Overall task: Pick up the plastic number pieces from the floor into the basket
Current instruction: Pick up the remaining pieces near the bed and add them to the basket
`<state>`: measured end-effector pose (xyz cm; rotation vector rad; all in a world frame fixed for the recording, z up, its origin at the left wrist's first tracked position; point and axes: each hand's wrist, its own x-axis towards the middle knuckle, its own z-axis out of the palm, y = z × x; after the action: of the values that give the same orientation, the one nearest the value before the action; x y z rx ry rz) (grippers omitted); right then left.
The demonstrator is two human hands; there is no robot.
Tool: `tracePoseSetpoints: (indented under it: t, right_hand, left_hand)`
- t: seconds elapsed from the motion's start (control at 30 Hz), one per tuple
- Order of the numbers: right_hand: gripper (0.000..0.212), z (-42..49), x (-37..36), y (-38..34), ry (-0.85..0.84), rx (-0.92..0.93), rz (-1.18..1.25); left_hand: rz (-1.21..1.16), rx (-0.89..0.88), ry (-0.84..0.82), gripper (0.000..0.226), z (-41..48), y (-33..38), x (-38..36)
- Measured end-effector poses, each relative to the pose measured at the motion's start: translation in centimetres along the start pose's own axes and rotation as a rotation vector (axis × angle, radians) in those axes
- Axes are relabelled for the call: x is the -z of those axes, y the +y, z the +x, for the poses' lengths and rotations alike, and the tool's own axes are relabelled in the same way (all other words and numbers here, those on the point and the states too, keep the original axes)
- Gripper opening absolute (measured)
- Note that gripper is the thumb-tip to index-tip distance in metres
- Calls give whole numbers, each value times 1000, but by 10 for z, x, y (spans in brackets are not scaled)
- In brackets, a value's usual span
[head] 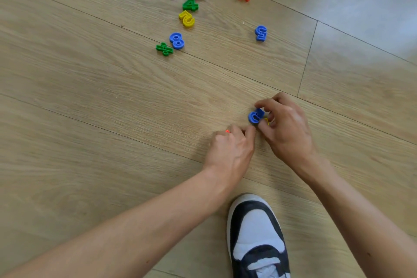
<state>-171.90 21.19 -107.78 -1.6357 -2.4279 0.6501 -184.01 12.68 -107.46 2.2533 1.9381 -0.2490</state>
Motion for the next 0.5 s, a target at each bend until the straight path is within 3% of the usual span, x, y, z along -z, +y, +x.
tracePoseSetpoints:
  t: [0.07,0.13,0.2,0.3,0.33,0.37,0.5]
  right_hand:
    - [27,1,5,1,30,-50,103]
    - [30,1,15,1,71,-136,251]
    - [32,1,27,-6,74,-191,460]
    - [31,-2,47,-32,2,-22,685]
    - [31,-5,53,-41,-26,68,658]
    - [32,-6,58,-51,-40,160,584]
    - [34,-1,70,-84,-85,412,132]
  left_hand:
    - [21,15,13,43,0,-4,2]
    - [-134,38,72,38,5,-11,-6]
    - [-689,167,53,16,8,-25,1]
    - [-1933,499,-103,16,9,-43,14]
    - [-2289,539,-207,15,8,-44,18]
    - [-2499,545,-275,17,9,-46,20]
    - [-2674,346,-334,51,11,-53,30]
